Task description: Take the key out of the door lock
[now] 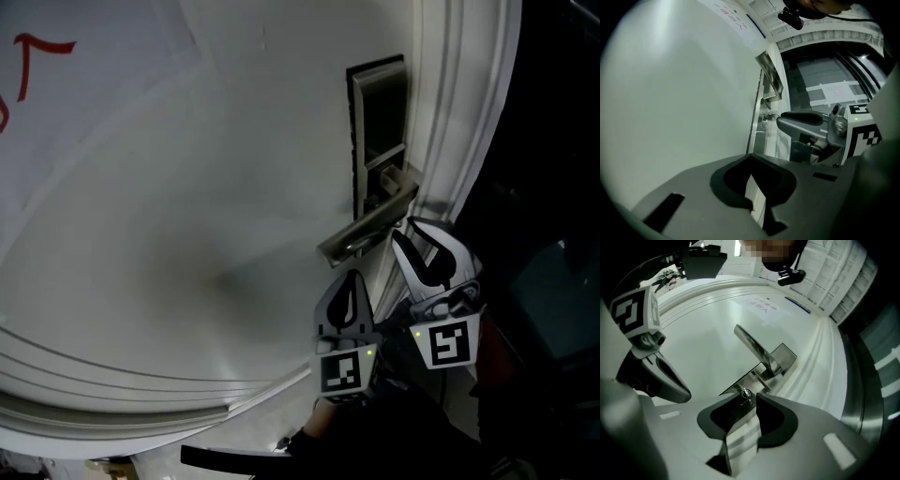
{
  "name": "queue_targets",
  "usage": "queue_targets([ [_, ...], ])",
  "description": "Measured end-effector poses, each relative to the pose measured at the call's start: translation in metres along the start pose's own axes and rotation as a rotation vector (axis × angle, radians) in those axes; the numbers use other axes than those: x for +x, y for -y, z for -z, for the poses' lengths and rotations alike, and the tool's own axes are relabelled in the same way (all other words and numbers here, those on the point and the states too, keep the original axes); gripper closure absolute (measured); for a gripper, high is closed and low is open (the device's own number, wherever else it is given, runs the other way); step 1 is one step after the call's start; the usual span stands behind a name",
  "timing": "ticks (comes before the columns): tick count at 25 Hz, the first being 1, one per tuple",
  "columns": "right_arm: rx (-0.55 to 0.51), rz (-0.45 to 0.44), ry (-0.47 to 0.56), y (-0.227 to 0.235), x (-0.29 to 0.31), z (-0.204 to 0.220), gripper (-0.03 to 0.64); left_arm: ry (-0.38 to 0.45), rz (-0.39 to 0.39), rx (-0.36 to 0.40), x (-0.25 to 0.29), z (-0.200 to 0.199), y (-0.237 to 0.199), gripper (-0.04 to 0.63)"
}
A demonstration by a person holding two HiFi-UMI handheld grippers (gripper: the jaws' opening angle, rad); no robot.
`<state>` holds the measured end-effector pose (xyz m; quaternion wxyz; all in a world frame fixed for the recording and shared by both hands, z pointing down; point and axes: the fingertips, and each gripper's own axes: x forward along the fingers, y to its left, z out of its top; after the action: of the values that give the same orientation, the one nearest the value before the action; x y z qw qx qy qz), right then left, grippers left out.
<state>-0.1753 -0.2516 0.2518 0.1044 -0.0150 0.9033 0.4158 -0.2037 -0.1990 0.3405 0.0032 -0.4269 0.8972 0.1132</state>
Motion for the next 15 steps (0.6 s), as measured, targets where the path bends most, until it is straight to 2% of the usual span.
queue_targets([
  [5,-0.063,-0.087,0.022,-0.002,0.012,0.002,0.543,0.011,-0.065,-0.010,0.003,-0.011,0.004,0.595],
  [12,-0.203,-0.108,0.057,-0.002,0.019,-0.002,0.545,0.024,-0.108,-0.055,0.002,-0.012,0.004,0.595],
  [15,-0.258,-0.119,0.037,-0.003,0.022,-0.002,0.546,0.025,-0.110,-0.041,0.000,-0.015,0.004,0.595],
])
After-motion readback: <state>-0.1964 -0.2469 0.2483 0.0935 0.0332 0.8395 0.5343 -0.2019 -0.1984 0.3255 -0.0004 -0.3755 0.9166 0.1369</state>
